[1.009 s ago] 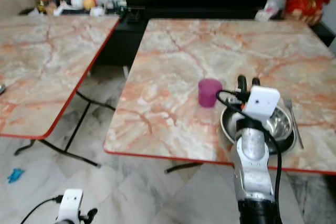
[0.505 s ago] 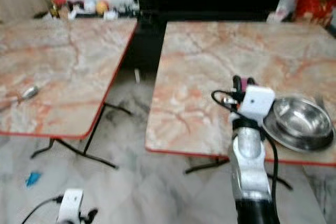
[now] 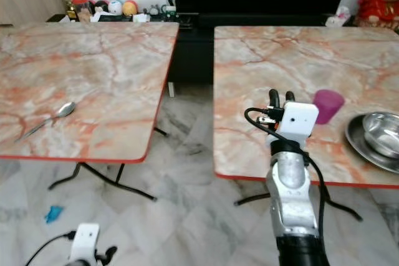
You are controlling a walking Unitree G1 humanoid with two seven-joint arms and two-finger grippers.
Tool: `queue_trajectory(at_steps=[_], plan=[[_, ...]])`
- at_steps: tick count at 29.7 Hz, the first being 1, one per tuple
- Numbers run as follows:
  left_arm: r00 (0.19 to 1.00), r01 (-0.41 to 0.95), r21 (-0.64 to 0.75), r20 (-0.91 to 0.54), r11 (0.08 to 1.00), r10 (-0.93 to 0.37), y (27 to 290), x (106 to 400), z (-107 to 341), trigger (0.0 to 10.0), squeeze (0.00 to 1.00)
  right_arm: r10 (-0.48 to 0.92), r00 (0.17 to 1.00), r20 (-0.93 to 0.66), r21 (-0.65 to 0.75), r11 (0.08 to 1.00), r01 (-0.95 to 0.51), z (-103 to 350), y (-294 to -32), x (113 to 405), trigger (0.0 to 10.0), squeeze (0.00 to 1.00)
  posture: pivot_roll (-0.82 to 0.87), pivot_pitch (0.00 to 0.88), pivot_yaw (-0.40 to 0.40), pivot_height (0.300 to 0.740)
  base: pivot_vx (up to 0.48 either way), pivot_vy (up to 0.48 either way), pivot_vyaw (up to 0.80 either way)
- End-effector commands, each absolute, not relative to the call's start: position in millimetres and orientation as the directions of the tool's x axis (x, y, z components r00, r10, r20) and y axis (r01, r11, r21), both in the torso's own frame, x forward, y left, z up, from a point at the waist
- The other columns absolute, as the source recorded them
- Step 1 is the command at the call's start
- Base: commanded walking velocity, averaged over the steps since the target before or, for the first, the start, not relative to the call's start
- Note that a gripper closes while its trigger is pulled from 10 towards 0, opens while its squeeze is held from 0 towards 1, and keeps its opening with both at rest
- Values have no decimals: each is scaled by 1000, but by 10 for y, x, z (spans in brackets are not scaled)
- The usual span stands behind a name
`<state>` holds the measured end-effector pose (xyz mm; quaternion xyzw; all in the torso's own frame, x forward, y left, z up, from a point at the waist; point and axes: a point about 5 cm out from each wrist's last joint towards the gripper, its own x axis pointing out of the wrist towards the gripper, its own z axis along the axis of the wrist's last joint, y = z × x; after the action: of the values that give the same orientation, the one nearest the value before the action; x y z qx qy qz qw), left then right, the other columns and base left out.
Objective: Setting the table
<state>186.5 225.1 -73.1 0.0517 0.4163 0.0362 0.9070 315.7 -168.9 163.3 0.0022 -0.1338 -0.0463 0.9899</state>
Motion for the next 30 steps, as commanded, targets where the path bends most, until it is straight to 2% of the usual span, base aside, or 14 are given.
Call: queue_trajectory(at_steps=[1,12,21,30], plan=[[648,-16,117,-755,993,100,2221,1859,-742,10000,0,-109,956,271,3,994,112,1656,-1759,3155,10000,0,68,0,30,740,0,334,0],[647,-21,117,-756,993,103,2231,1861,-740,10000,0,-85,968,237,-9,996,89,1565,-1725,3153,10000,0,69,0,32,740,0,334,0],[647,-24,116,-755,993,103,2209,1868,-742,10000,0,-90,986,142,-19,995,93,1293,-1764,3136,10000,0,70,0,30,740,0,320,0],[647,-22,118,-756,993,104,2213,1857,-745,10000,0,-105,993,-57,-24,994,103,740,-1838,3037,10000,0,71,0,27,740,0,0,0]])
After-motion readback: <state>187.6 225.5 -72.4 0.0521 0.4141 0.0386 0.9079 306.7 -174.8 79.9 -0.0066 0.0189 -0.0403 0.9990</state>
